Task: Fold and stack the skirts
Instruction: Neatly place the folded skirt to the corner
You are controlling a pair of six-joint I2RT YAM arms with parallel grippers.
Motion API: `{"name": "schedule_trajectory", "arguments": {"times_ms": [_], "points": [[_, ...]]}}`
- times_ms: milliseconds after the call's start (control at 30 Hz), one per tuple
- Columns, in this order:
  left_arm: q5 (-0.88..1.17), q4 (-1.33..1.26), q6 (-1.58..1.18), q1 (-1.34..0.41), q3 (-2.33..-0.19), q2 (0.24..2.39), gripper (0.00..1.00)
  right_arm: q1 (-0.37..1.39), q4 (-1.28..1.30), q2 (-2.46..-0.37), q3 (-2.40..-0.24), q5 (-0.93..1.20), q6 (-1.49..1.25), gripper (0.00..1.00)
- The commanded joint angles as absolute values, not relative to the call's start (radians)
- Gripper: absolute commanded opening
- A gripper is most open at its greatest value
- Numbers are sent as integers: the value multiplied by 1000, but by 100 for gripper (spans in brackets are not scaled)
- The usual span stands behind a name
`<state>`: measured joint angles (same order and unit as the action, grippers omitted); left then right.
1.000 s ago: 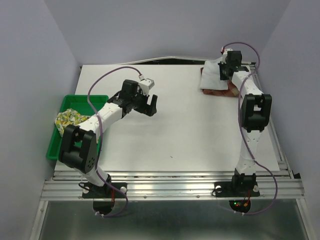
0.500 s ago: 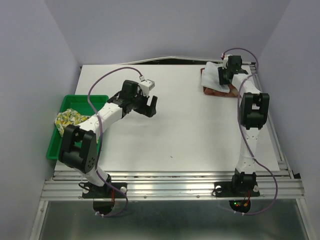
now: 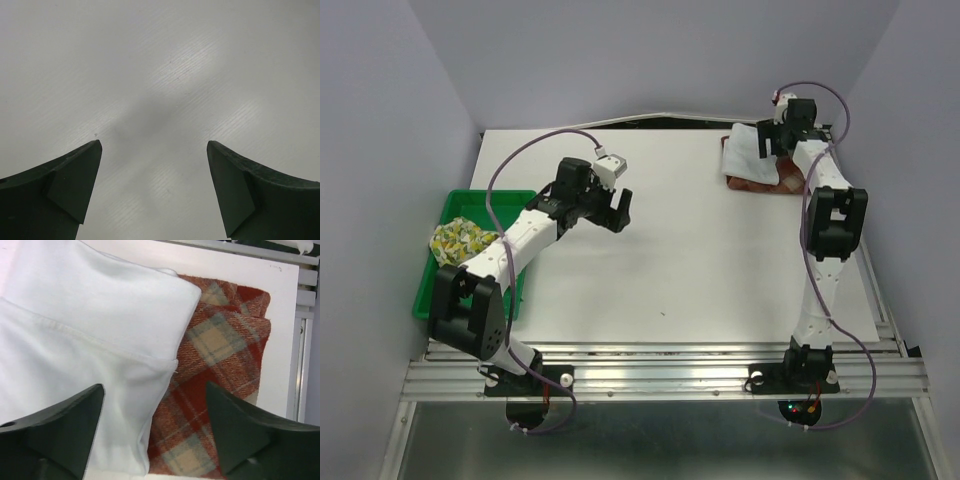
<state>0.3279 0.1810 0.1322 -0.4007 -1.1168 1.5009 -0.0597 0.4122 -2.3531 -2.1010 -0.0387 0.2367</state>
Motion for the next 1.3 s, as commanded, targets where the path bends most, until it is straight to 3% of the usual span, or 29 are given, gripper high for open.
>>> {"name": "schedule_trajectory", "arguments": {"times_ms": [0,167,367,700,967,1067,1133,1267], "points": [[330,183,153,-396,-1109,1456,99,-74,458,-2241,-2171,48,197,81],[345,172,147,-396,-1109,1456,99,-158,505,-2263,-2167,217,-69,71],[354,178,152,-396,-1118,1462,99,-224,473,-2298,-2076,437,-221,70],[367,195,150,-393,-1137,1486,99,-233,351,-2356,-1997,570,-276,64],[367,196,147,-393,-1137,1496,98,-233,302,-2388,-1994,578,-336,65],[370,206,146,-393,-1150,1509,99,-242,292,-2411,-2009,581,-360,61],[370,210,146,-393,-1157,1514,99,-242,282,-2410,-2009,580,-365,51],[368,209,147,-393,-1150,1513,99,-279,281,-2401,-2016,586,-390,46]]}}
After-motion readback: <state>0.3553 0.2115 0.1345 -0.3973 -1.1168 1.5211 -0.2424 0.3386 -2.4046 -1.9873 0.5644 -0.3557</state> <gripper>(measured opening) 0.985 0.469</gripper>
